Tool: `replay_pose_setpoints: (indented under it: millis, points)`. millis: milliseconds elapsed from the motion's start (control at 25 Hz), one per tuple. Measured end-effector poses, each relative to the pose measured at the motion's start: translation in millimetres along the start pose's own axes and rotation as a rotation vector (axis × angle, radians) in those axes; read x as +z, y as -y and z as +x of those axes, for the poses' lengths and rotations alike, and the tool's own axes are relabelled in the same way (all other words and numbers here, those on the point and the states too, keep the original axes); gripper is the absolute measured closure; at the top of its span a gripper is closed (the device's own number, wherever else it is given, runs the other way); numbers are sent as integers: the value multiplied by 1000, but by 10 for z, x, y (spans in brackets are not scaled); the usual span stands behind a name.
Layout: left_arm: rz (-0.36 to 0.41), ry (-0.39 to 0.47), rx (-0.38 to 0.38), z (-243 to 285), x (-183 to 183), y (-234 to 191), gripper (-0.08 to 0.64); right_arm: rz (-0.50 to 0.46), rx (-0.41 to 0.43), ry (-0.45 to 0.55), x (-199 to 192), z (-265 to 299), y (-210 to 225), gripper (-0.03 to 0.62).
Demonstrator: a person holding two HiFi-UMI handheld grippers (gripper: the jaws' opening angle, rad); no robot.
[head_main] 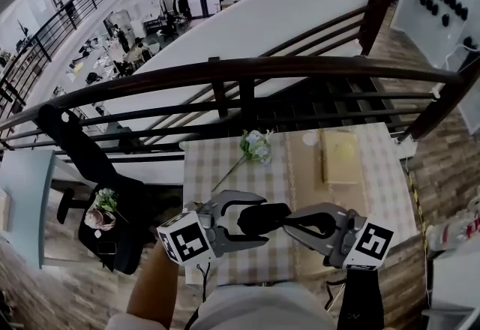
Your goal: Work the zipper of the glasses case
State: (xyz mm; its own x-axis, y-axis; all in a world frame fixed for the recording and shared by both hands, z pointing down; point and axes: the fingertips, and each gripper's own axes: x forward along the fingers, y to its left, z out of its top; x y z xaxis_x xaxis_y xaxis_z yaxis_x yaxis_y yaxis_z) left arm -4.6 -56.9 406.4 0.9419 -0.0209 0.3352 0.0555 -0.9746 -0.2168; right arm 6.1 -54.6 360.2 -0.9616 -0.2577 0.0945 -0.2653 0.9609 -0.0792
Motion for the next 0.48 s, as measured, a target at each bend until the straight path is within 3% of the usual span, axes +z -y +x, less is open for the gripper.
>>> replay_pose_setpoints:
  millis: [160, 320, 480]
  points:
    - [20, 37, -23, 82, 113, 62, 224, -27, 23, 49, 127, 113, -61, 563]
    - [-18, 75, -14, 47, 129, 52, 221, 11, 11, 46, 42, 30, -27, 563]
    - [-35, 68, 11, 77, 54, 50, 215, 74, 35, 192, 266, -98, -7, 563]
